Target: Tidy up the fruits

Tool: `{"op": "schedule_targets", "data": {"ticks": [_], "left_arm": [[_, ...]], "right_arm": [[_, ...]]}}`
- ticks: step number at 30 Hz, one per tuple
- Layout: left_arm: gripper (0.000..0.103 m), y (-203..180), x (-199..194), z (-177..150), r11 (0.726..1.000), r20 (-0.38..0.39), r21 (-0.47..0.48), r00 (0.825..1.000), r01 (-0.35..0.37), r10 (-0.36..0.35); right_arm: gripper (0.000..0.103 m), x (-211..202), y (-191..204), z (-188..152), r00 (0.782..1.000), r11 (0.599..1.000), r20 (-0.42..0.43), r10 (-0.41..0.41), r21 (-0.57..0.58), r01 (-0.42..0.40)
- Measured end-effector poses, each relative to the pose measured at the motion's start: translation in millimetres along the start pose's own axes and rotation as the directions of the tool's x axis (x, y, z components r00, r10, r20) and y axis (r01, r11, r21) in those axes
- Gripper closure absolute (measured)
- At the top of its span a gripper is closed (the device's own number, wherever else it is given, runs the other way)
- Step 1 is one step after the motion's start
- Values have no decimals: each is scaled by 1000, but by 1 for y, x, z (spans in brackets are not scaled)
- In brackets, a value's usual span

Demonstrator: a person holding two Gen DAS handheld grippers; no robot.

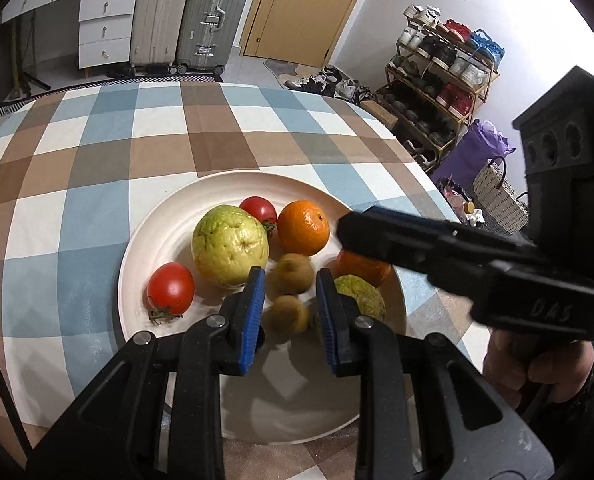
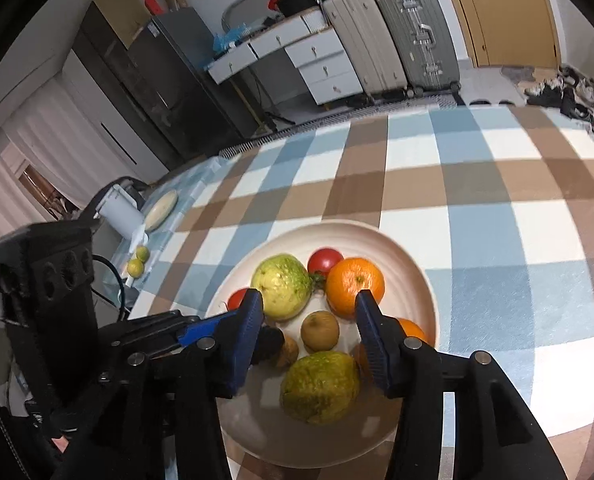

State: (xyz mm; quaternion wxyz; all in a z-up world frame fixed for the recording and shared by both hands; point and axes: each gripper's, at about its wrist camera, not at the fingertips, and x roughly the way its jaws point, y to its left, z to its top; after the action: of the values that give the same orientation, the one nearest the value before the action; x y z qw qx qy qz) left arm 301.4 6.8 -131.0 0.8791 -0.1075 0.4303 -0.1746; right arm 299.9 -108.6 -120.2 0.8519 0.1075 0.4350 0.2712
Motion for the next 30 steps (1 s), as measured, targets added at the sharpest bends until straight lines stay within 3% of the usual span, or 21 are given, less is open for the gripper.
{"op": "schedule_targets", "data": {"ticks": [3,11,14,17,19,25,28,30], "left_arm": [[78,0,-8,0,1000,20,-5,1000,1,-1],[52,-8,-47,1,999,101,-5,994,-35,35],[42,-14,-64,1,999,139,-1,989,-52,51],[35,-22,-85,0,997,185,11,980,-75,72],[22,-28,-99,-2,996,210,15,974,-93,87],[16,-44,-141,-9,991,276,24,954,-132,121],[1,-54,-161,-15,983,320,28,933,-182,163],[1,-62,-181,-22,981,372,37,913,-192,165]], "right_arm": [[52,-12,0,1,999,1000,35,-14,-3,14],[48,-51,-1,-8,991,999,124,-42,17,40],[36,-71,3,-12,984,999,173,-51,14,49],[28,-90,11,-17,972,998,227,-68,2,69],[19,-106,19,-20,960,995,267,-88,-12,94],[8,-144,41,-34,930,991,352,-107,-40,129],[3,-162,54,-43,911,987,397,-112,-64,149],[2,-174,65,-50,896,983,429,-114,-85,165]]}}
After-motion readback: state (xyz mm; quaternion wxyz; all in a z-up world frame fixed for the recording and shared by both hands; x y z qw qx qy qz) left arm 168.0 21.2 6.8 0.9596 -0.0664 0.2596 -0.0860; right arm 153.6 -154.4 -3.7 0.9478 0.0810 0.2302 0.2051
